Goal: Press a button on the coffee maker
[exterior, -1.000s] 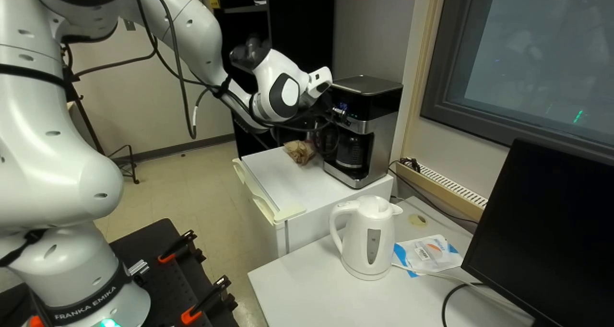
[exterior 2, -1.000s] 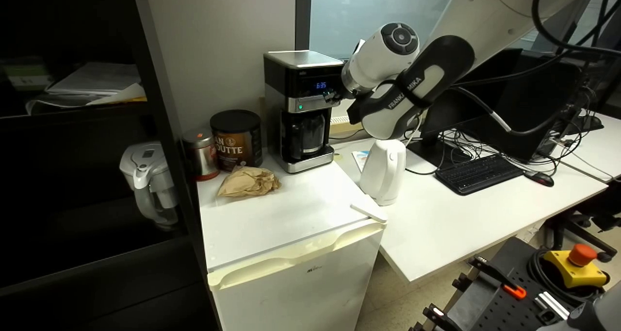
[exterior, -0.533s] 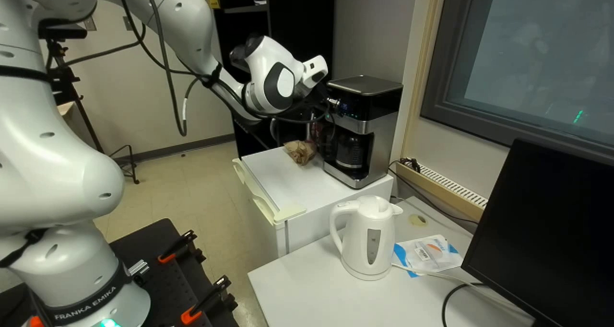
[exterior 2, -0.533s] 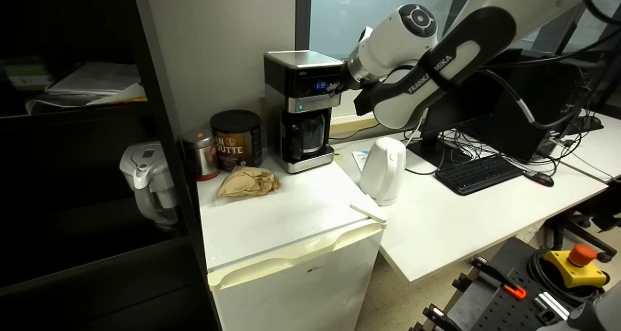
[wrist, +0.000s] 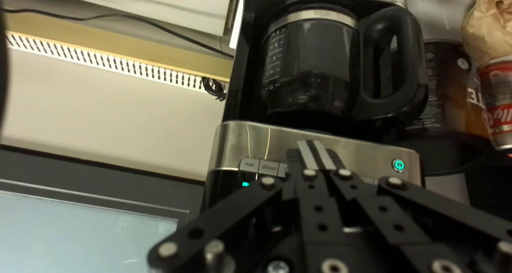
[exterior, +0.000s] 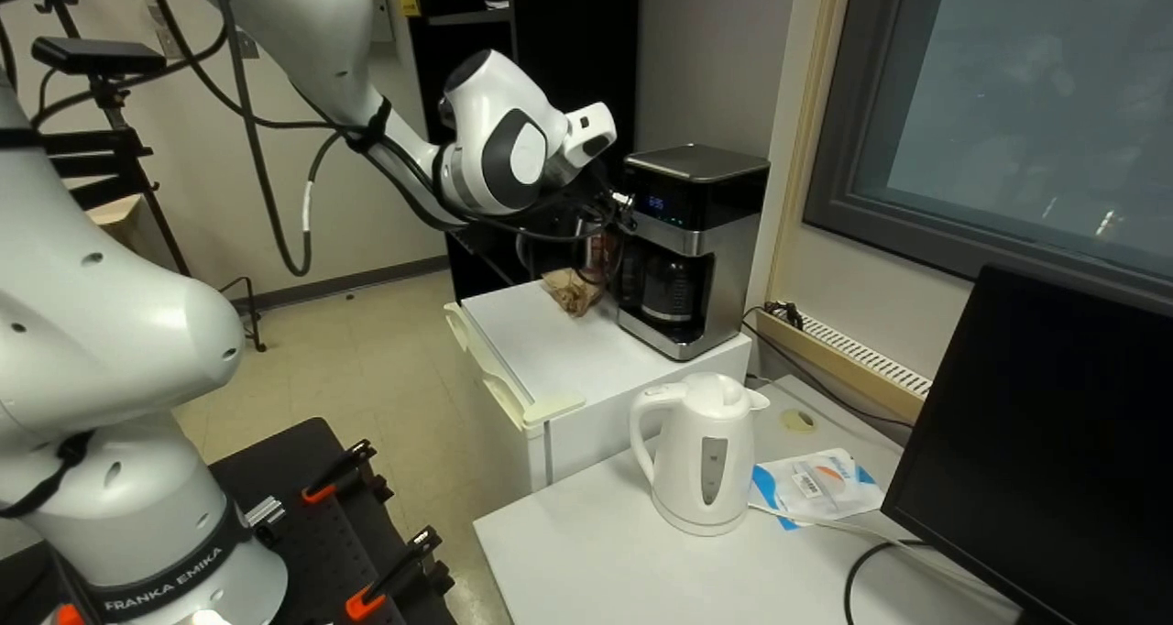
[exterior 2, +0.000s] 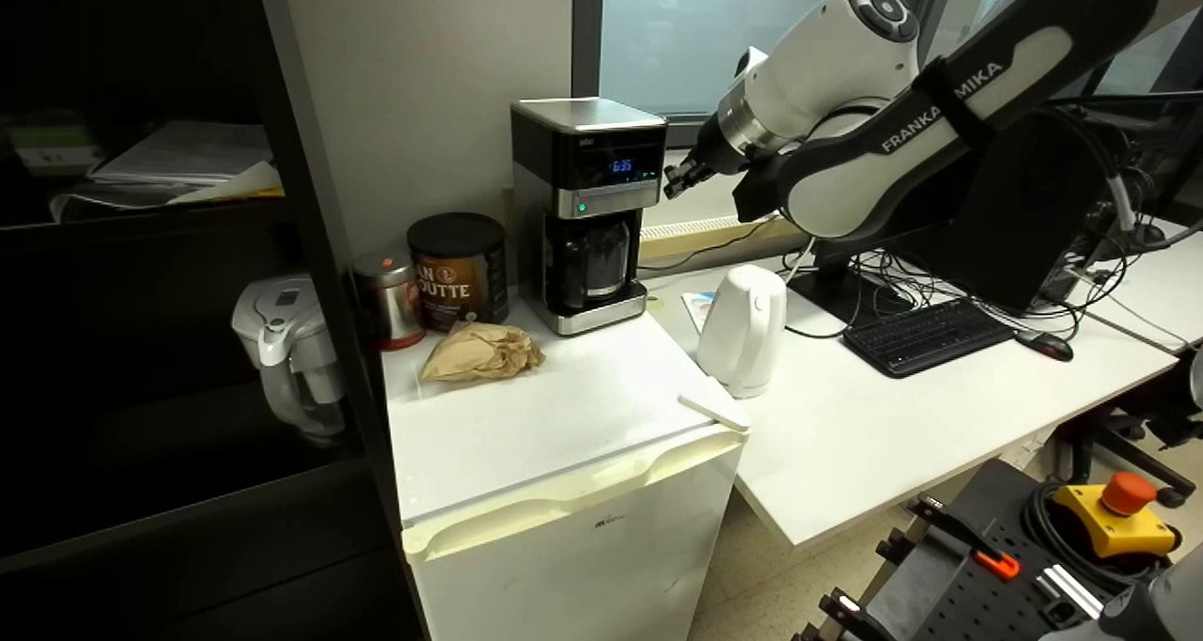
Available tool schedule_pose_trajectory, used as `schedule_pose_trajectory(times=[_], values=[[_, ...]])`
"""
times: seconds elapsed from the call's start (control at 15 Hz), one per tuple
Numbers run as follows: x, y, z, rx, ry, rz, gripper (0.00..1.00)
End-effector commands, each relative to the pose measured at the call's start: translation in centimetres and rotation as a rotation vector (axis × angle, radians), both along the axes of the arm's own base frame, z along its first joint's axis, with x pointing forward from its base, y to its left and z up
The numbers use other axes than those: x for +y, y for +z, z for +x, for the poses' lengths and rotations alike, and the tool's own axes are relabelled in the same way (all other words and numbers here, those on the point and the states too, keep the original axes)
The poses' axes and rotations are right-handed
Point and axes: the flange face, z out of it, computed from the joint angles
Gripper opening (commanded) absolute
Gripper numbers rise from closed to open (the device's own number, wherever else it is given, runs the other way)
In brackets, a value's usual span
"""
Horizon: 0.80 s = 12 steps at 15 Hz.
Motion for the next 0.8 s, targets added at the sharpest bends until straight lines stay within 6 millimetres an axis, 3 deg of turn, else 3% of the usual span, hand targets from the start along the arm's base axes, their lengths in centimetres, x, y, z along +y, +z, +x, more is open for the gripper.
schedule_pose_trajectory(times=[0.0, 0.33, 0.73], values=[[-0.4, -1.5, -1.9, 0.051, 0.026, 0.033, 0.00], [-0.3, -4.3, -4.3, 0.086, 0.018, 0.048, 0.00], [1.3, -7.1, -7.9, 0.101, 0.039, 0.070, 0.00]])
